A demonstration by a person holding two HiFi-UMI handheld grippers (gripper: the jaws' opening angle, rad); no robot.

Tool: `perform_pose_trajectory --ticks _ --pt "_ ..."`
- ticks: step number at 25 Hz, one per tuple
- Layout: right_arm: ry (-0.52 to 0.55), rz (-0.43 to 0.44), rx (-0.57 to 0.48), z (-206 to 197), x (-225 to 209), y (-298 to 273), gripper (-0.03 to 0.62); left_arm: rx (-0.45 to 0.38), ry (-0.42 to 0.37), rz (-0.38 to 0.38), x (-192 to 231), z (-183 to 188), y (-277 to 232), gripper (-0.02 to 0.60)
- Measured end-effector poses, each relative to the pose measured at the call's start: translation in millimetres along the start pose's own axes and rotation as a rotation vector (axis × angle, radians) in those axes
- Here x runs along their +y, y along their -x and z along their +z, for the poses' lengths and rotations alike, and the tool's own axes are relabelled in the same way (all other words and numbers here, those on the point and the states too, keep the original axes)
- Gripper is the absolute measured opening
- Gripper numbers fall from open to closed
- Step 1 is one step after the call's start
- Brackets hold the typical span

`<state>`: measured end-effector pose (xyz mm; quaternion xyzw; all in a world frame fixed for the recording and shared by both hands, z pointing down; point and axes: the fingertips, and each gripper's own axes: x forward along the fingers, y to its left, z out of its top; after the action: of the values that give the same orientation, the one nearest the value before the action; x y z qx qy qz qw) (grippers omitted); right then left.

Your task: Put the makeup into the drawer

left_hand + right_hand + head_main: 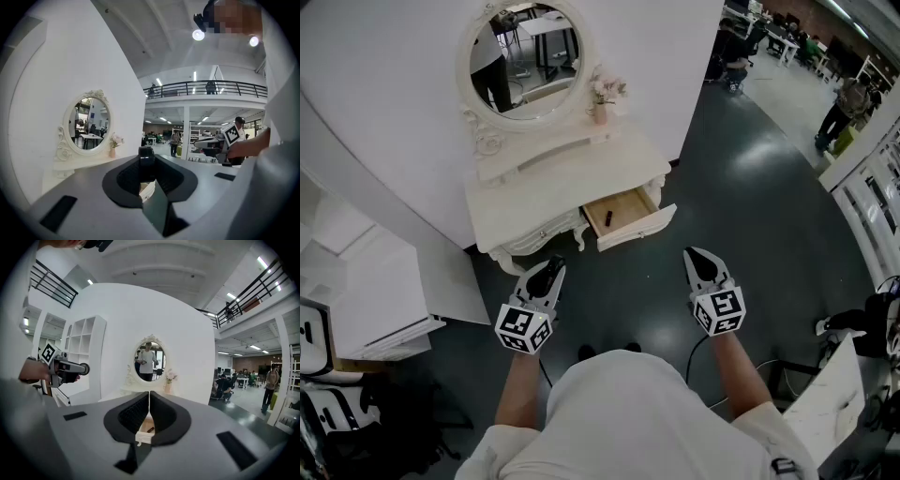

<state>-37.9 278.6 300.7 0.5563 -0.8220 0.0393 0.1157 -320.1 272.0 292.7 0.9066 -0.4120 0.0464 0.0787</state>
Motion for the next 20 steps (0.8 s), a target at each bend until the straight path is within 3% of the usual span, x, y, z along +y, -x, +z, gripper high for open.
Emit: perform_pose_trajectory --ticks 20 --pt "-0.026 0.0 0.003 -5 -18 -2 0.034 0.004 0.004 0.026 -3 0 -10 0.074"
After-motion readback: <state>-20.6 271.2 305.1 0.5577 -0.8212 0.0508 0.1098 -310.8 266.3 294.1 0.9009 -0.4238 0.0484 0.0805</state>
